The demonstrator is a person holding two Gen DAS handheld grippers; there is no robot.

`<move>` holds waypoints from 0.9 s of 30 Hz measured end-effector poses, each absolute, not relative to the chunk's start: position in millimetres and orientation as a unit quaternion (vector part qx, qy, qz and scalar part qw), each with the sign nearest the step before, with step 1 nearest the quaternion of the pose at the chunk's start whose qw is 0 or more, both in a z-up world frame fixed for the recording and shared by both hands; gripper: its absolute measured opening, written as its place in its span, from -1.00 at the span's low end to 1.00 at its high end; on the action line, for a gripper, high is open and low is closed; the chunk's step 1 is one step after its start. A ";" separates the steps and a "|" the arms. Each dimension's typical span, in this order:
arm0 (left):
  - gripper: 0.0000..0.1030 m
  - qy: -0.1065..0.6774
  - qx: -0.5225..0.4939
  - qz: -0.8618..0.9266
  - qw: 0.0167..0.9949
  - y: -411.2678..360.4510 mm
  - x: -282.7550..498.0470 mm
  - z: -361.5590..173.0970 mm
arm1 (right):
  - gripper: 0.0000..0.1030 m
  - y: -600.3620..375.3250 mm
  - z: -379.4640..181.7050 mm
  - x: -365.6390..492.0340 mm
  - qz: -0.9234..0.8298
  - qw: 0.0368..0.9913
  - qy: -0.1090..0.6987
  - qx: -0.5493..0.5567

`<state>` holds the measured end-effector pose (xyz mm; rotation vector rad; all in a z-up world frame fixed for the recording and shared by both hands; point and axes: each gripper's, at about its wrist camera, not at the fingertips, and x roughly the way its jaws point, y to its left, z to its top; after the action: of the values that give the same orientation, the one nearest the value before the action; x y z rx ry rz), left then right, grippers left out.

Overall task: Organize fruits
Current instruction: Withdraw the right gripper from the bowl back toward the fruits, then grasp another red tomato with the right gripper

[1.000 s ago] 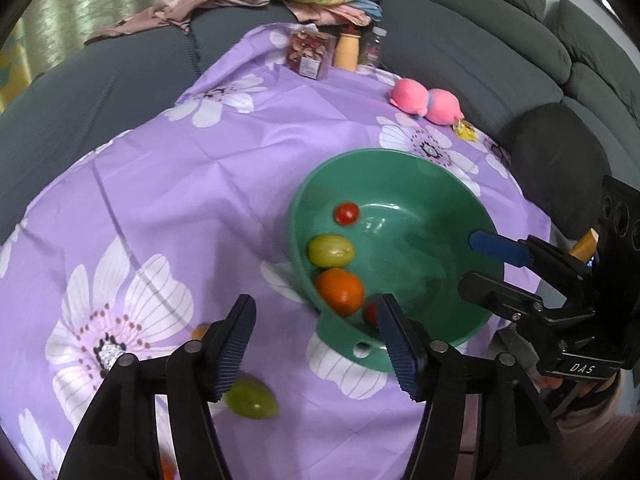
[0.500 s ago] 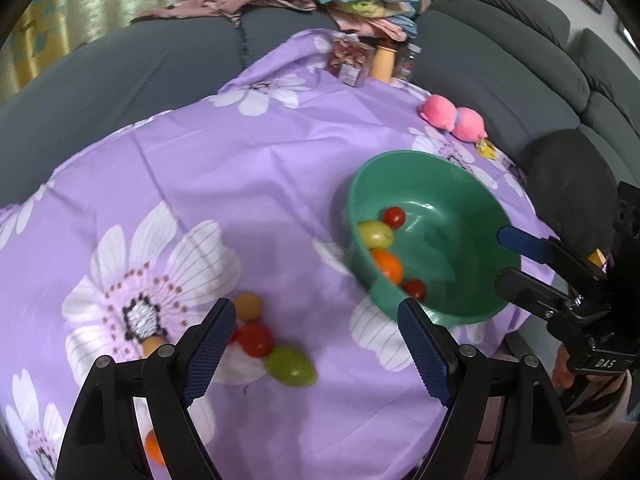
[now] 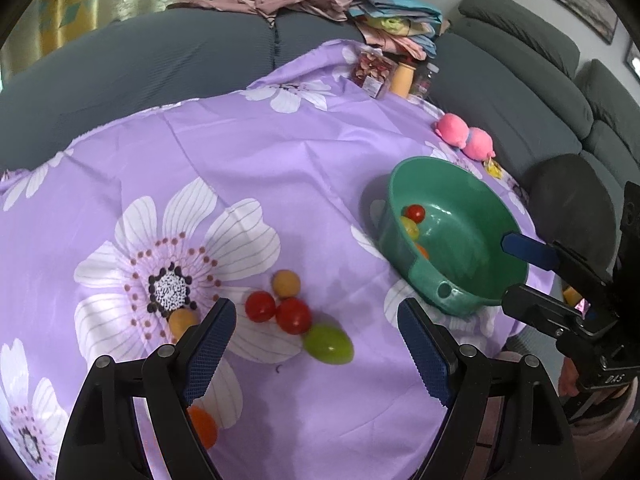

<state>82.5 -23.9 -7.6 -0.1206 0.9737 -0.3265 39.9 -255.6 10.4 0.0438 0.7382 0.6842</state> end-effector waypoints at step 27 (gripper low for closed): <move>0.61 0.466 -0.122 -0.137 0.866 41.3 71.7 -42.4 | 0.48 -177.8 -2.0 26.8 0.371 0.842 0.391 -0.037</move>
<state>71.7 41.3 -42.4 -0.2561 0.9763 -0.2860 26.8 -177.8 -2.0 -0.0772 0.8254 0.7835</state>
